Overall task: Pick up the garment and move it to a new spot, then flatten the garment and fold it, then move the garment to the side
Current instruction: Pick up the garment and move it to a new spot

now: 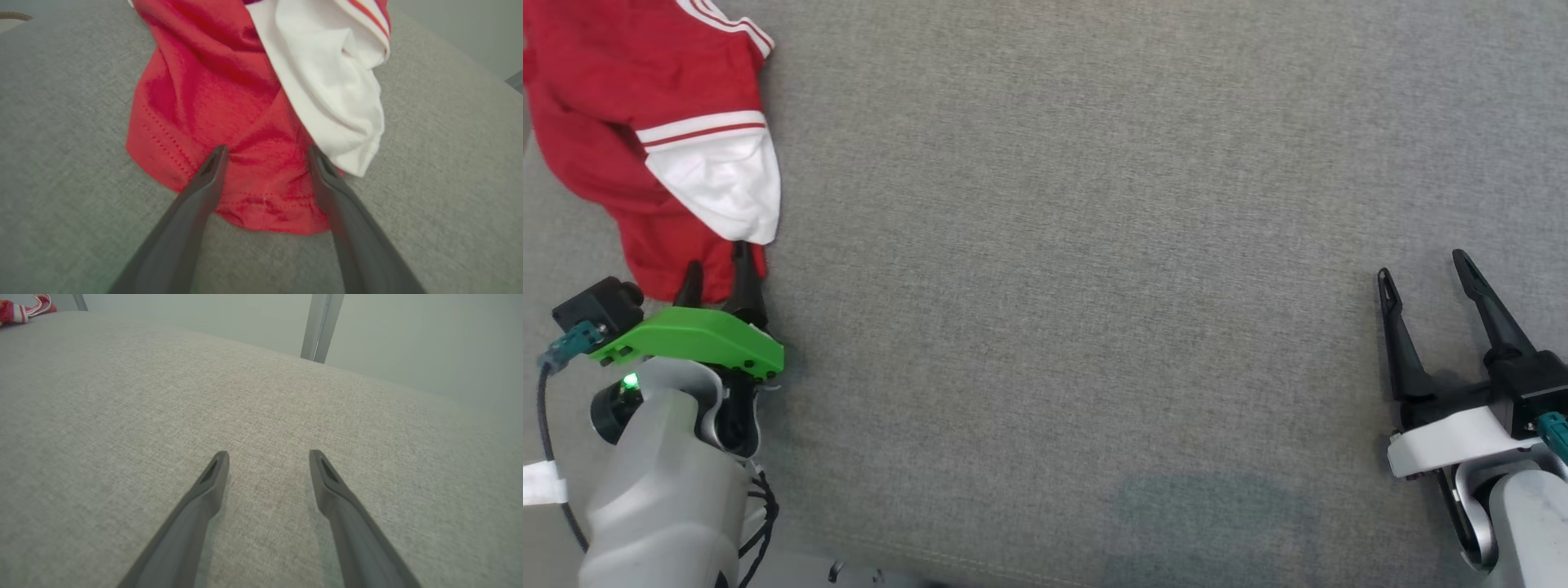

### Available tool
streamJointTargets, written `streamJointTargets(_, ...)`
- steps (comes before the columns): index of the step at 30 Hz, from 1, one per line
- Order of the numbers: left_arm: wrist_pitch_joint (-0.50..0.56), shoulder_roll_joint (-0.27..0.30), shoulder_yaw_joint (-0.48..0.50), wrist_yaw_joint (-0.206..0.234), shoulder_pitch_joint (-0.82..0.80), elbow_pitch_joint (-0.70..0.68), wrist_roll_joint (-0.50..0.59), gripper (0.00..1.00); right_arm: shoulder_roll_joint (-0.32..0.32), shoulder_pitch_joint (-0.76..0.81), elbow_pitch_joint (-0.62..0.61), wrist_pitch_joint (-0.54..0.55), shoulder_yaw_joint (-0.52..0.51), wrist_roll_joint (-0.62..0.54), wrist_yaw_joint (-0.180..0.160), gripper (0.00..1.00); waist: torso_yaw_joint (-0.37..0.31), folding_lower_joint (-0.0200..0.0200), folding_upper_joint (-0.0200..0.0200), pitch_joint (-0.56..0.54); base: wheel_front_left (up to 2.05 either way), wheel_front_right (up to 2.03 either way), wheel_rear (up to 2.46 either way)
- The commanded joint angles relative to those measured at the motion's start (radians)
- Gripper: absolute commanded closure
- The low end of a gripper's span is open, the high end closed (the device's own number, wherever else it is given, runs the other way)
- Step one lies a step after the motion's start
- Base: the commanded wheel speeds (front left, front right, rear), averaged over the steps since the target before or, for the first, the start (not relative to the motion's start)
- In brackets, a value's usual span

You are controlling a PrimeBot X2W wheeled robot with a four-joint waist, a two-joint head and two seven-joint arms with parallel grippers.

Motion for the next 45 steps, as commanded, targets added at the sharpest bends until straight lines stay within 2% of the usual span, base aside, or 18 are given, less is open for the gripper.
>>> streamJointTargets(1, 0.014, -0.004, -0.012, -0.002, -0.004, 0.032, -0.007, 0.00, 0.001, 0.007, 0.001, -0.003, -0.006, 0.009, -0.001, 0.00, -0.078, 0.0000, 0.0054, 0.037, 0.00, 0.00, 0.00)
streamJointTargets(2, 0.019, -0.006, -0.018, -0.002, 0.000, 0.056, -0.014, 0.38, 0.005, 0.014, 0.003, -0.003, -0.012, 0.009, -0.001, 0.00, -0.083, 0.0000, 0.0054, 0.029, 0.00, 0.00, 0.00)
streamJointTargets(3, 0.024, -0.009, -0.032, -0.002, 0.004, 0.074, -0.012, 1.00, 0.009, 0.019, 0.006, -0.003, -0.017, 0.011, -0.001, 0.00, -0.086, 0.0000, 0.0054, 0.020, 0.00, 0.00, 0.00)
streamJointTargets(5, 0.044, -0.023, -0.063, -0.004, 0.027, 0.085, -0.024, 1.00, 0.018, 0.034, 0.013, -0.003, -0.025, 0.012, -0.001, 0.00, -0.088, 0.0000, 0.0054, -0.005, 0.00, 0.00, 0.00)
streamJointTargets(12, -0.001, 0.014, -0.110, -0.004, 0.056, -0.012, -0.001, 1.00, 0.059, 0.086, 0.038, -0.003, -0.041, 0.019, -0.001, 0.00, -0.077, 0.0000, 0.0054, -0.103, 0.00, 0.00, 0.00)
streamJointTargets(16, -0.007, 0.017, -0.121, -0.003, 0.075, -0.151, 0.052, 1.00, 0.080, 0.110, 0.052, -0.003, -0.033, 0.024, -0.001, 0.00, -0.068, 0.0000, 0.0054, -0.159, 0.00, 0.00, 0.00)
streamJointTargets(20, -0.007, -0.012, -0.214, -0.003, 0.126, -0.328, 0.105, 1.00, 0.103, 0.129, 0.067, -0.003, -0.013, 0.032, -0.001, 0.00, -0.081, 0.0000, 0.0054, -0.222, 0.00, 0.00, 0.00)
streamJointTargets(22, -0.007, -0.023, -0.258, -0.003, 0.142, -0.402, 0.094, 1.00, 0.116, 0.132, 0.069, -0.003, -0.006, 0.036, -0.001, 0.00, -0.097, 0.0000, 0.0054, -0.245, 0.00, 0.00, 0.00)
streamJointTargets(26, 0.017, -0.036, -0.361, -0.003, 0.160, -0.558, 0.095, 1.00, 0.132, 0.144, 0.076, -0.003, -0.005, 0.045, -0.001, 0.00, -0.145, 0.0000, 0.0054, -0.280, 0.00, 0.00, 0.00)
streamJointTargets(33, 0.119, -0.075, -0.517, 0.004, 0.157, -0.813, 0.107, 1.00, 0.153, 0.142, 0.082, -0.003, -0.007, 0.058, -0.001, 0.00, -0.268, 0.0000, 0.0054, -0.299, 0.00, 0.00, 0.00)
streamJointTargets(39, 0.184, -0.092, -0.640, 0.034, 0.100, -0.910, 0.096, 1.00, 0.159, 0.130, 0.090, -0.003, -0.005, 0.086, -0.001, 0.00, -0.405, 0.0000, 0.0054, -0.299, 0.00, 0.00, 0.00)
streamJointTargets(42, 0.175, -0.095, -0.720, 0.060, 0.055, -0.950, 0.056, 1.00, 0.159, 0.126, 0.095, -0.003, -0.006, 0.115, -0.001, 0.00, -0.474, 0.0000, 0.0054, -0.295, 0.00, 0.00, 0.00)
streamJointTargets(45, 0.163, -0.095, -0.778, 0.086, 0.013, -0.966, 0.022, 1.00, 0.159, 0.123, 0.099, -0.003, -0.004, 0.130, -0.001, 0.00, -0.514, 0.0000, 0.0054, -0.288, 0.00, 0.00, 0.00)
